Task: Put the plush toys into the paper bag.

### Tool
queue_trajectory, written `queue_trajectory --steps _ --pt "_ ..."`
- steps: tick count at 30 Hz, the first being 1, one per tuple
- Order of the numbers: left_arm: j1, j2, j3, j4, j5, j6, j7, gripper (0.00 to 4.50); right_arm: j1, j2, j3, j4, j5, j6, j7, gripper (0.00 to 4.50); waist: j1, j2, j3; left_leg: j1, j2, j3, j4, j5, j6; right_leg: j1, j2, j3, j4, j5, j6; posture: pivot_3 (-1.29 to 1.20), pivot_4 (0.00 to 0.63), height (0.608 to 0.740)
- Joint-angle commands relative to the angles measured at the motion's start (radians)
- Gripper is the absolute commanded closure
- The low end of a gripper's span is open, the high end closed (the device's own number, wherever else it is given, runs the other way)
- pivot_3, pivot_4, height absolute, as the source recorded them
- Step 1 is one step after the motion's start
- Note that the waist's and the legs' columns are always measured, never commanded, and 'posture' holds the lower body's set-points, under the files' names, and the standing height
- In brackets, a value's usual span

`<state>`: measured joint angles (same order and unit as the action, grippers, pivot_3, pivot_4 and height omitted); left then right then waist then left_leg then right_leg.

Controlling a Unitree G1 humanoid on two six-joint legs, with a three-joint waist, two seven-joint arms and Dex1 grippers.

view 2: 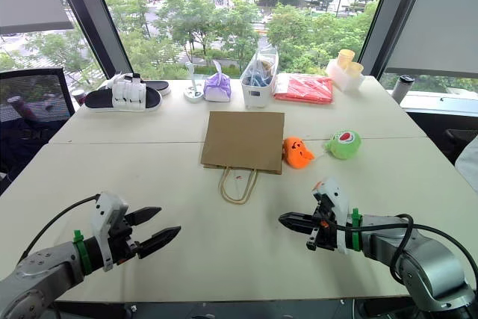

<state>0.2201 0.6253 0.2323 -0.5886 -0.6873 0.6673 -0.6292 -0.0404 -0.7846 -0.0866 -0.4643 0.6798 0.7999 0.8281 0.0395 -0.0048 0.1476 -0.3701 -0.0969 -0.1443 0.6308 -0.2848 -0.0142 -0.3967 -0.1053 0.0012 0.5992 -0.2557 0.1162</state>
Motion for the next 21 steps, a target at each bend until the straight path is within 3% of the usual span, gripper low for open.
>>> queue_trajectory --steps 1,11,17,21 --pt "-0.009 0.016 0.023 -0.009 0.002 -0.015 -0.007 0.00 -0.014 0.006 -0.006 -0.013 -0.002 -0.015 -0.004 4.45 0.000 0.000 0.000 0.000 0.000 0.000 0.000 0.000 0.000 0.000 0.000 0.000 0.000 0.000 0.000 0.00 0.150 0.740" --pt "-0.031 0.017 0.048 0.002 -0.026 0.001 0.000 0.00 -0.009 0.015 -0.007 -0.024 0.000 -0.009 -0.019 4.45 0.000 0.000 0.000 0.000 0.000 0.000 0.000 0.000 0.000 0.000 0.000 0.000 0.000 0.000 0.000 0.00 0.150 0.740" --pt "-0.109 0.254 0.071 0.082 0.126 -0.157 -0.200 0.00 -0.048 0.008 -0.011 -0.035 0.032 0.028 -0.015 4.45 0.000 0.000 0.000 0.000 0.003 0.001 0.000 0.000 0.000 -0.001 0.003 0.000 0.000 0.001 -0.003 0.00 0.150 0.740" --pt "-0.228 0.322 -0.020 0.243 0.261 -0.354 -0.303 0.00 -0.079 0.019 0.006 -0.067 0.056 0.061 -0.027 4.45 0.001 0.001 0.000 0.000 0.003 0.002 0.000 0.000 -0.001 0.000 0.003 0.001 -0.001 0.001 -0.005 0.00 0.150 0.740"
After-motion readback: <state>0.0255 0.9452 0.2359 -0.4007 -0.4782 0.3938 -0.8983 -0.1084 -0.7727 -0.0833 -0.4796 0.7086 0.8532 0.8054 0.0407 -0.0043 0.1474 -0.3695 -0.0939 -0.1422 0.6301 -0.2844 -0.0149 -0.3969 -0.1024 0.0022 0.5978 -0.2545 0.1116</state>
